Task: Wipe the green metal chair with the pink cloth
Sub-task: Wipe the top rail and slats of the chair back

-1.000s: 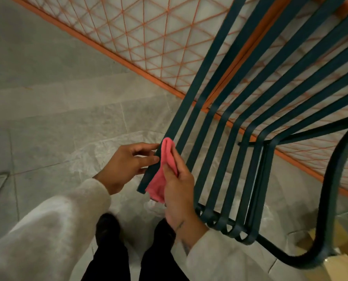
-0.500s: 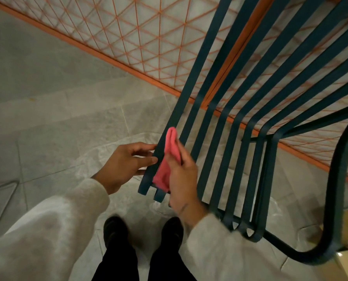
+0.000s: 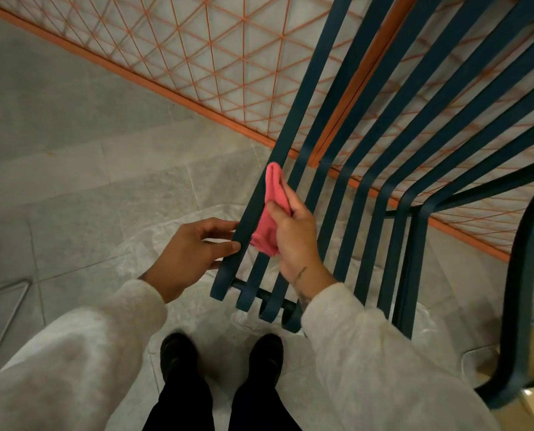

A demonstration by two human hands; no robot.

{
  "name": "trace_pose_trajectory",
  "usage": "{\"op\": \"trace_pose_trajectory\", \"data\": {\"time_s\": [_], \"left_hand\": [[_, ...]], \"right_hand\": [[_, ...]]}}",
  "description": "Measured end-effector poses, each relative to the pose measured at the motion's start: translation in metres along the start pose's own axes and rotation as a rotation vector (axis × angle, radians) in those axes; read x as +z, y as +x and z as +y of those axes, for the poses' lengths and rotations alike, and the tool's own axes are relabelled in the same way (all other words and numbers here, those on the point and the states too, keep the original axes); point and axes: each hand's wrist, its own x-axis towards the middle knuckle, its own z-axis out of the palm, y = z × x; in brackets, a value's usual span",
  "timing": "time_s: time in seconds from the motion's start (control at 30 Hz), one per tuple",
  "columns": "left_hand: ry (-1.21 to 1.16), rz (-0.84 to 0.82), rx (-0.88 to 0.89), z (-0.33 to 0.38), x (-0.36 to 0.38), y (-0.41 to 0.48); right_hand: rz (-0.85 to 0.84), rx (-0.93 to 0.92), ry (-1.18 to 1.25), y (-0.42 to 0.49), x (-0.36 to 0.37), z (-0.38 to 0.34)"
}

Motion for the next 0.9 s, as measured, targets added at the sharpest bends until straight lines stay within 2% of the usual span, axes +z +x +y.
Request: {"op": "trace_pose_trajectory", "data": {"time_s": [0.07,0.13,0.23,0.3,0.37,0.43,0.5,0.6,0.63,0.77,0.83,0.9], "left_hand": [[0.083,0.072,0.073,-0.004,0.006,-0.003],[0.215,0.213,0.168,-0.01,0.016,-0.007],[0.503,0.387,0.43,-0.022,0.036,-0.022],[0.598,0.389,0.581,-0.032,0.048,-0.034],[0.638,0.323,0.647,-0.05,0.06,-0.045],[0.696,0.186,0.571,-0.072,0.073,-0.05],[0.736,0.073,0.358,-0.1,0.086,-0.049],[0.791,0.003,0.195,-0.137,0.094,-0.039],[0.83,-0.018,0.173,-0.146,0.095,-0.033],[0.937,0.007,0.161,-0.163,0.099,-0.015],[0.944,0.019,0.162,-0.165,0.1,-0.01],[0.948,0.006,0.171,-0.165,0.101,-0.005]], "right_hand": [[-0.034,0.003,-0.023,-0.013,-0.003,0.014],[-0.085,0.014,-0.025,-0.027,-0.013,0.029],[-0.168,0.052,-0.053,-0.041,-0.042,0.051],[-0.147,0.088,-0.117,-0.041,-0.061,0.063],[-0.112,0.086,-0.23,-0.035,-0.077,0.072],[-0.124,0.075,-0.349,-0.025,-0.088,0.082],[-0.159,0.042,-0.492,-0.014,-0.094,0.096],[-0.297,-0.07,-0.569,-0.002,-0.093,0.121],[-0.349,-0.158,-0.646,0.003,-0.092,0.13],[-0.577,-0.62,-1.266,0.024,-0.098,0.178],[-0.635,-0.714,-1.432,0.038,-0.1,0.181],[-0.561,-0.737,-1.499,0.058,-0.101,0.171]]}}
